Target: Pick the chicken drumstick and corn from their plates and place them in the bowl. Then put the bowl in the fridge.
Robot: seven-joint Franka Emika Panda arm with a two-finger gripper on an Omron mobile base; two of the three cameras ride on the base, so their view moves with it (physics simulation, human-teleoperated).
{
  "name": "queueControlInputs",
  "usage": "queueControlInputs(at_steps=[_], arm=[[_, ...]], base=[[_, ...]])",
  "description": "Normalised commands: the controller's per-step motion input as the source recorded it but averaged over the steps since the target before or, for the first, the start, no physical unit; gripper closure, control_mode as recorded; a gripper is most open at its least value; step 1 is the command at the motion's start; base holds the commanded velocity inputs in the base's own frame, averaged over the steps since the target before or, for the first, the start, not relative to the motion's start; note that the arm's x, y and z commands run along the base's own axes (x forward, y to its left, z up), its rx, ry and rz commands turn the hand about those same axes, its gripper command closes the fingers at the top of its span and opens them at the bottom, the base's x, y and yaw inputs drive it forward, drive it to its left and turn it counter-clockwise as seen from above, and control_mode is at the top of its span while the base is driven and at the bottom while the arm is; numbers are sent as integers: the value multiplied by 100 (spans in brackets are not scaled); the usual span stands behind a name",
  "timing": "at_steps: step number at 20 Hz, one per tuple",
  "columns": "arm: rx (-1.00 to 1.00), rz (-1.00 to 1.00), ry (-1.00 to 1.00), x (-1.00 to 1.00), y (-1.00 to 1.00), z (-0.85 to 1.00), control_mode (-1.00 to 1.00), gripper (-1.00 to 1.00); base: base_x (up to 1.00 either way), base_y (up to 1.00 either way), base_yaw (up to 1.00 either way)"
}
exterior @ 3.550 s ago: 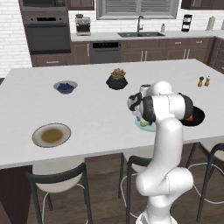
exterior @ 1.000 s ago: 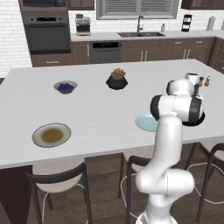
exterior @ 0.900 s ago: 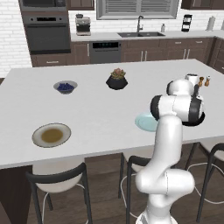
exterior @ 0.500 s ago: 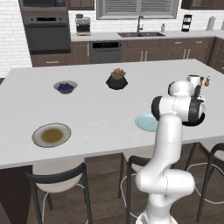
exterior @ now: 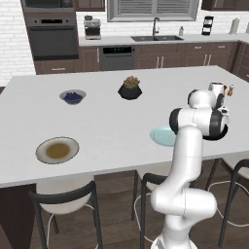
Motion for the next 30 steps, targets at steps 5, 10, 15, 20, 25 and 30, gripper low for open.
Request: queueControlInputs(at_steps=[5, 10, 15, 20, 25, 30], arm=[[0, 0, 0, 0, 0, -9, -100, -100], [0, 0, -1, -15, -3, 3, -100, -100], [0, 0, -5, -38, -6, 25, -100, -100], [-5, 0, -9, -23, 3, 42, -100, -100], [-10, 0, -12, -1, 22, 33, -100, -100], [-8, 0, -3, -8, 5, 0, -100, -100]], base=[[0, 0, 0], [0, 0, 0], [0, 0, 0], [0, 0, 0], [0, 0, 0], [0, 0, 0]])
